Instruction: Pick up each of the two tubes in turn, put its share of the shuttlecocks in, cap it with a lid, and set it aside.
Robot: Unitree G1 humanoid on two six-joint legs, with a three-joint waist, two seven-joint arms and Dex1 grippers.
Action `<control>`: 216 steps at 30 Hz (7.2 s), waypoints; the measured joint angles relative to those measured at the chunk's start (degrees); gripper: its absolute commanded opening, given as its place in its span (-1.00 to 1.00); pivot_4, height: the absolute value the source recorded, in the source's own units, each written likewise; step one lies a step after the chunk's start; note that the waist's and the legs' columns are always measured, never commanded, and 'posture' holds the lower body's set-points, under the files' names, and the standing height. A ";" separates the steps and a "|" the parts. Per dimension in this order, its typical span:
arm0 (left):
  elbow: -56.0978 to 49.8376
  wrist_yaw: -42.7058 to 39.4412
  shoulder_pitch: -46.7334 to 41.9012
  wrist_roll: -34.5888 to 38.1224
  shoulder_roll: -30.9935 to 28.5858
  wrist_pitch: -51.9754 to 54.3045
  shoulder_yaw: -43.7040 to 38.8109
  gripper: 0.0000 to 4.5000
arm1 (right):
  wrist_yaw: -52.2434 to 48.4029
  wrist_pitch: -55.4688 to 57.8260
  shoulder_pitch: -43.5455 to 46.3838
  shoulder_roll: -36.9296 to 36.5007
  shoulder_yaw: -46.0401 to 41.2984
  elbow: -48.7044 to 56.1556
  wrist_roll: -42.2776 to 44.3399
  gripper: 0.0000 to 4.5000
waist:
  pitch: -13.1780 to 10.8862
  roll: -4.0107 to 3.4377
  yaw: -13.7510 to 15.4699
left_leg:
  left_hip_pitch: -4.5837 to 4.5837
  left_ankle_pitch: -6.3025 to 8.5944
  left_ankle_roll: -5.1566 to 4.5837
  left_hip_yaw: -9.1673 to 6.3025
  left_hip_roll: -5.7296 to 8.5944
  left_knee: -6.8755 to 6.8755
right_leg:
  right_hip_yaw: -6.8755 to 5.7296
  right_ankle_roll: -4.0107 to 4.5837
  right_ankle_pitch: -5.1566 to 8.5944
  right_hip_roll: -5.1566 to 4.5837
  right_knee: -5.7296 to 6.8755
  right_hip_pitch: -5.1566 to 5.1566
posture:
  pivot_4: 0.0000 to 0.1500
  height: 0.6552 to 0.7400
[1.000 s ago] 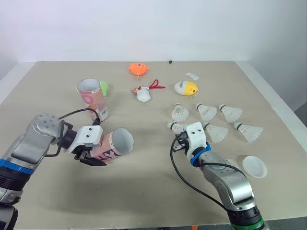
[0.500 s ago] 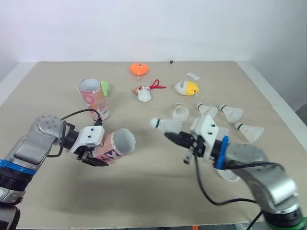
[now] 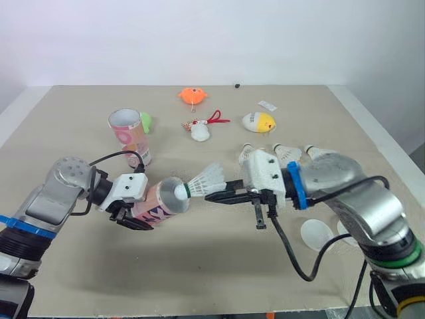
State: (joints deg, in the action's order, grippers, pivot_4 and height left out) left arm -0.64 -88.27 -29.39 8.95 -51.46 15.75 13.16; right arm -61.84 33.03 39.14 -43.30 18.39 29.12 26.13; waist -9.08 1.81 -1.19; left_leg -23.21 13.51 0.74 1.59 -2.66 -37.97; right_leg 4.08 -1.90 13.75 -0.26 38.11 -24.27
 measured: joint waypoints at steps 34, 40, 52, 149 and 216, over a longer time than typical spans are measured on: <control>-1.42 1.58 1.00 0.06 1.55 2.81 -0.69 0.33 | 19.21 18.96 -17.60 3.40 -19.25 -1.01 4.16 0.52 | 0.08 -0.19 0.11 | -0.07 0.07 -0.10 0.01 0.08 -0.12 | 0.04 -0.22 -0.04 -0.08 0.07 -0.03 | 1.00 1.00; -2.20 1.95 1.09 0.00 1.56 3.36 -0.19 0.33 | 39.18 24.21 -17.10 15.99 -14.37 -3.37 -5.18 0.52 | 0.09 -0.36 -0.22 | 0.00 -0.01 -0.19 0.04 0.03 -0.16 | 0.14 0.00 -0.12 0.05 0.08 -0.03 | 1.00 1.00; -3.10 1.96 1.32 0.18 2.03 3.57 -0.20 0.33 | 47.97 19.12 -8.38 23.27 -11.17 -20.31 -15.41 0.52 | 0.09 -0.36 -0.17 | -0.09 0.03 -0.22 0.06 0.08 -0.14 | 0.16 -0.26 -0.16 0.00 0.01 -0.04 | 1.00 1.00; -2.96 3.47 2.17 1.06 3.96 2.49 0.04 0.33 | 17.09 26.75 -22.71 -1.73 -37.44 9.83 20.53 0.38 | 0.11 -0.37 1.69 | -0.07 0.13 -0.29 -0.14 0.28 0.02 | 0.01 -0.32 0.25 -0.24 -0.04 0.12 | 1.00 1.00; -0.80 3.13 1.53 1.03 5.44 1.15 0.38 0.33 | 0.96 5.56 -0.59 -6.92 -6.70 4.07 3.10 -0.97 | 0.14 -0.64 0.61 | 0.01 0.26 -0.66 -0.08 0.94 -0.31 | 0.40 -0.63 0.44 -0.71 -0.07 0.39 | 1.00 1.00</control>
State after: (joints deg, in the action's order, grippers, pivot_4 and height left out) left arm -1.43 -85.14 -27.86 9.98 -46.02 16.90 13.55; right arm -60.87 38.59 38.55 -50.22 11.69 33.19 29.23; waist -8.94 1.17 -0.59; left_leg -23.20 13.78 0.07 1.51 -1.72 -38.28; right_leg 4.48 -2.53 14.19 -0.97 38.04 -23.89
